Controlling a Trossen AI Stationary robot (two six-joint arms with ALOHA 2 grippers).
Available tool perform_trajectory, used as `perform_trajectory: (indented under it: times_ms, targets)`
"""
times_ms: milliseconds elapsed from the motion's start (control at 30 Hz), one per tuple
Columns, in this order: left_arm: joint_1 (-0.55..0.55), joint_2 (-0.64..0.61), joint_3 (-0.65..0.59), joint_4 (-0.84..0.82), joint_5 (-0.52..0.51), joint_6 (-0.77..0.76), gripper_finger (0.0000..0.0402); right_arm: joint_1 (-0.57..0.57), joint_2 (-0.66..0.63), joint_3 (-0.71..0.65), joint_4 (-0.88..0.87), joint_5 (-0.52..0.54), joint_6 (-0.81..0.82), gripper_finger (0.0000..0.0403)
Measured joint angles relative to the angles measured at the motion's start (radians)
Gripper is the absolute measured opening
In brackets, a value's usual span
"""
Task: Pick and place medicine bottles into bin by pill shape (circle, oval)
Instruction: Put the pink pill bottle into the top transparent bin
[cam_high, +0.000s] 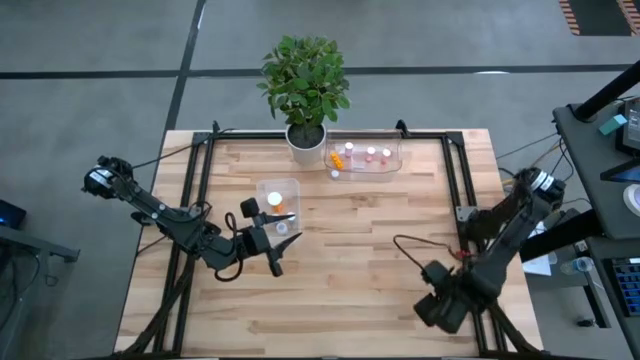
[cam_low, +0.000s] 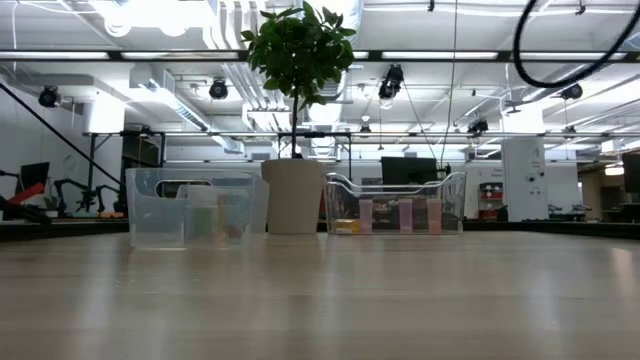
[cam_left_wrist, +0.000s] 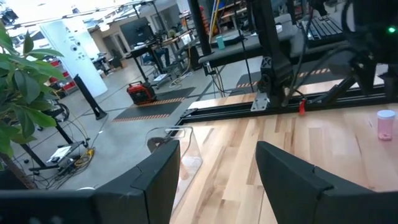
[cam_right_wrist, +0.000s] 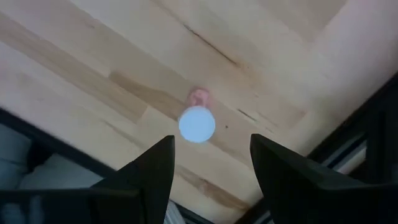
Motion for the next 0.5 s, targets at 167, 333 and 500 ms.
perform_trajectory:
  times_ms: [167,333,500]
  targets:
    - [0.000,0.000,0.000,0.000,0.000,0.003,0.0196,0.018,0.061,-0.001,0.015,0.001,0.016,0.0201]
    - [0.000,0.000,0.000,0.000,0.000,0.003,0.0196,0.017,0.098,-0.001,0.063,0.003,-0.009,0.0201]
    - [0.000,0.000,0.000,0.000,0.000,0.004,0.0196,0.017,0.135,-0.019,0.084,0.011,-0.022,0.0201]
